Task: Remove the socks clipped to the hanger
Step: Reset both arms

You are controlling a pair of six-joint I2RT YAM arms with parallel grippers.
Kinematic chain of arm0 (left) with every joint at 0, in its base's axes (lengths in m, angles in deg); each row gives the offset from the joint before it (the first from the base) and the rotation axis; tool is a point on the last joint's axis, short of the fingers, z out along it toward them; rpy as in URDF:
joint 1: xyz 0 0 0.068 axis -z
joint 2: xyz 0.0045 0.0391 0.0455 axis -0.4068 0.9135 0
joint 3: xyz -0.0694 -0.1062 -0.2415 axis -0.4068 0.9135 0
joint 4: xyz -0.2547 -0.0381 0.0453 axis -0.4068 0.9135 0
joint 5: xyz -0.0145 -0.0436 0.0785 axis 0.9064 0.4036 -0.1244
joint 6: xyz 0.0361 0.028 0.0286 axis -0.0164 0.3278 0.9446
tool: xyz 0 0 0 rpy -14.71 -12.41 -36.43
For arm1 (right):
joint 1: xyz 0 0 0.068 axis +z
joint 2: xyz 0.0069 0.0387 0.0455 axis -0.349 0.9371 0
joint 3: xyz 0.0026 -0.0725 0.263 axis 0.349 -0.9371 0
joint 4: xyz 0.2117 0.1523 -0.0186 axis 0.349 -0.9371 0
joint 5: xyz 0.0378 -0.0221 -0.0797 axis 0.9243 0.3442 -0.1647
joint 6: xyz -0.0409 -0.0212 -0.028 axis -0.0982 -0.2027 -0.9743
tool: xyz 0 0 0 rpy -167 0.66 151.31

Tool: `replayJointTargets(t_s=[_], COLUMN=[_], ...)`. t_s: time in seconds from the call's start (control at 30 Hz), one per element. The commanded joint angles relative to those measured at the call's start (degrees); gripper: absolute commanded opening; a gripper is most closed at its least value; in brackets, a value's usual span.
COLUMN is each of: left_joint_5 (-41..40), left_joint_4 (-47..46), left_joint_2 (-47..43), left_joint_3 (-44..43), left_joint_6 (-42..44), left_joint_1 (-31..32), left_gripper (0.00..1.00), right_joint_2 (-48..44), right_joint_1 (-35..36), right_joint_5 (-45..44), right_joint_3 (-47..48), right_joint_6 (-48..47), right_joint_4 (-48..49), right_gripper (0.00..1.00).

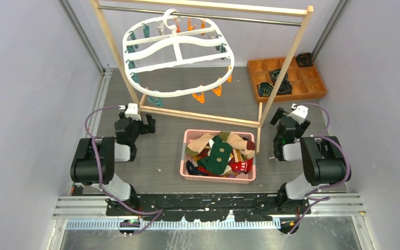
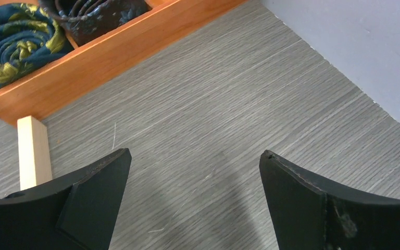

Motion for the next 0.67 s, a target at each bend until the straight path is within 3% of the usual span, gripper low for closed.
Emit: replayJointTargets(t_s=[0.0, 0.63], left_joint_5=[-3.4, -5.1], left_joint_4=[1.7, 2.7], left_joint_2=[-1.9, -2.0], left_joint_3=[-0.6, -0.9], left_joint_6=[1.8, 2.4], left_joint_1=[0.7, 1.7], left_gripper=[1.0, 1.0], right_joint_2=[0.4, 0.1], right_joint_1=[-1.6, -1.7], right_joint_5=[5.9, 8.1], right_joint_3=[0.8, 0.6], right_joint_6=[2.7, 1.6], right_joint_4=[1.0, 0.9], right_gripper=[1.0, 1.0])
